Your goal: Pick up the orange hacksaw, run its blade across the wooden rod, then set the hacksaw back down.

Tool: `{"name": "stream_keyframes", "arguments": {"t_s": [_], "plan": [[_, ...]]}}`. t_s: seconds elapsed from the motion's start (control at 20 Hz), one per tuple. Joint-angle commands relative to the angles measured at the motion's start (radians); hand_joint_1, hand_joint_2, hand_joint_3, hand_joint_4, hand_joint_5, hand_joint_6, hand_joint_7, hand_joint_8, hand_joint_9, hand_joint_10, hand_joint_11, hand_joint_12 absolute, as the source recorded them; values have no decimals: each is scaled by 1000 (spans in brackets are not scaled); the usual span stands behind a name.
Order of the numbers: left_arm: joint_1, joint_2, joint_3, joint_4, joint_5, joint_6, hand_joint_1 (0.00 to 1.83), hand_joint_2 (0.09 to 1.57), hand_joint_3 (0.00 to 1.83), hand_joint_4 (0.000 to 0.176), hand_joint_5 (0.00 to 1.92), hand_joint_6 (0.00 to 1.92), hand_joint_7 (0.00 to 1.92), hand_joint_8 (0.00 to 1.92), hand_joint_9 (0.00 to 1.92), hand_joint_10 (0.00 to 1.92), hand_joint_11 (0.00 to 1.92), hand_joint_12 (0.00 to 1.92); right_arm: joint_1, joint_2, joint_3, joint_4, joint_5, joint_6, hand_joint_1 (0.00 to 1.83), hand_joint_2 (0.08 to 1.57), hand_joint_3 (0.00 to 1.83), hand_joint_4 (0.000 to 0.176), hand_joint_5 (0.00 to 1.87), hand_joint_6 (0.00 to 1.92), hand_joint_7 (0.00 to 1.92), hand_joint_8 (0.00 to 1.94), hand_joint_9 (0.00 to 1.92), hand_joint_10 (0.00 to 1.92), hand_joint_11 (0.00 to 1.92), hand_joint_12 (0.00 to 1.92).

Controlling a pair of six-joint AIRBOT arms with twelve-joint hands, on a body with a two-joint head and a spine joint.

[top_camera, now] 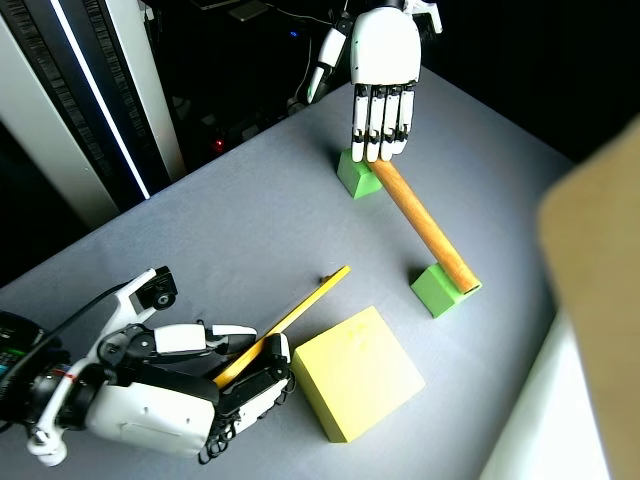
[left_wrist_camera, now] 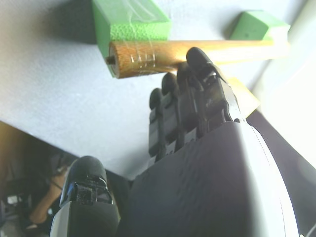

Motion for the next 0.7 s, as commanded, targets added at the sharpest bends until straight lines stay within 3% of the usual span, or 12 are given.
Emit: {"name": "stream_keyframes", "arguments": {"t_s": [0.0, 0.2, 0.45, 0.65], "plan": [[-9, -2, 0, -11, -37, -1, 89, 1193, 0, 0, 257, 0, 273, 0, 262, 2, 0, 767, 18, 10, -10, 6, 166, 10, 1368, 1156, 0, 0, 812, 1021, 904, 1126, 882, 1376, 749, 1463], [-10, -2, 0, -11, -37, -1, 82, 1190, 0, 0, 244, 5, 267, 3, 257, 2, 0, 781, 31, 24, -53, 57, 247, -49, 1370, 1149, 0, 0, 798, 1045, 919, 1086, 916, 1329, 778, 1413], [-10, -3, 0, -11, -37, -1, 138, 1183, 0, 0, 251, 5, 254, 5, 240, 2, 0, 738, 70, 31, -163, 258, 369, -267, 1372, 1140, 0, 0, 818, 1047, 932, 1044, 939, 1288, 779, 1399], [-12, -4, -1, -11, -37, -1, 80, 1199, 4, 0, 242, 0, 251, 1, 241, 2, 0, 744, 113, 2, -182, 267, 456, -345, 1372, 1140, 0, 0, 820, 1045, 929, 1054, 937, 1288, 783, 1394]]}}
